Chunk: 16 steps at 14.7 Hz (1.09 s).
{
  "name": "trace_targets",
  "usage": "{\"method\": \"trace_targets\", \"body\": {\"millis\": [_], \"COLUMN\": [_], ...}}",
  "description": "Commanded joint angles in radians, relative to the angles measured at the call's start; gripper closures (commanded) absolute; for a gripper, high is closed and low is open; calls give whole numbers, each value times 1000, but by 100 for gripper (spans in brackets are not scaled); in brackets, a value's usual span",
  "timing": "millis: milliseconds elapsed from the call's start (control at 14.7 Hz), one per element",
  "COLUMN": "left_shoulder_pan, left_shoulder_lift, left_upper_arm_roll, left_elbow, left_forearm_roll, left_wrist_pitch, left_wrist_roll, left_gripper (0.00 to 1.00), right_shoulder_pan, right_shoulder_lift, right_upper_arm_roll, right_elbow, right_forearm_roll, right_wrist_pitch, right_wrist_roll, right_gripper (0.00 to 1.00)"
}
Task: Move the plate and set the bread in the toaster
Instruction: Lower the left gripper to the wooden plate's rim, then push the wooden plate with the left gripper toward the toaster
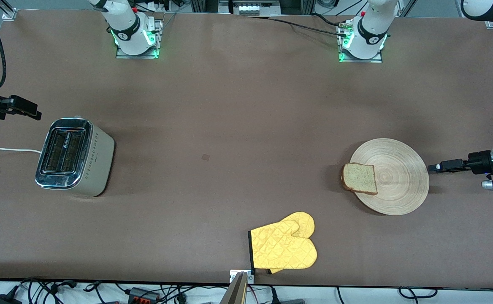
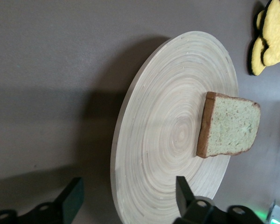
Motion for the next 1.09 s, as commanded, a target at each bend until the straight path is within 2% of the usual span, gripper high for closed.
{"method": "trace_targets", "body": {"millis": [0,68,271,339,679,1018], "left_shoulder_pan": [10,10,2,4,-1,-1], "left_shoulder_lift": [76,89,96,97,82,68], "left_upper_arm_roll": [-16,-14,-14,-14,-28,-193], "left_elbow": [28,28,28,28,29,18], "left_forearm_roll": [-77,-104,-109,-114,-111,-112], "left_wrist_pitch": [0,0,0,-1,-9,-93], "left_wrist_roll": [57,89,111,106,56,37], "left_gripper": [49,52,95,99,99,99], "right_shoulder_pan": [2,2,1,1,-1,-1], "right_shoulder_lift": [9,9,9,7,9,9], "right_upper_arm_roll": [2,2,2,2,2,2], "right_elbow": [22,22,22,22,22,22], "right_forearm_roll": [-13,-13,-13,-15,-29,-29], "right_wrist_pitch": [-16,-16,-16,-16,-16,-16], "right_wrist_roll": [-1,-1,-1,-1,-4,-4], "right_gripper": [0,0,0,0,0,0]}}
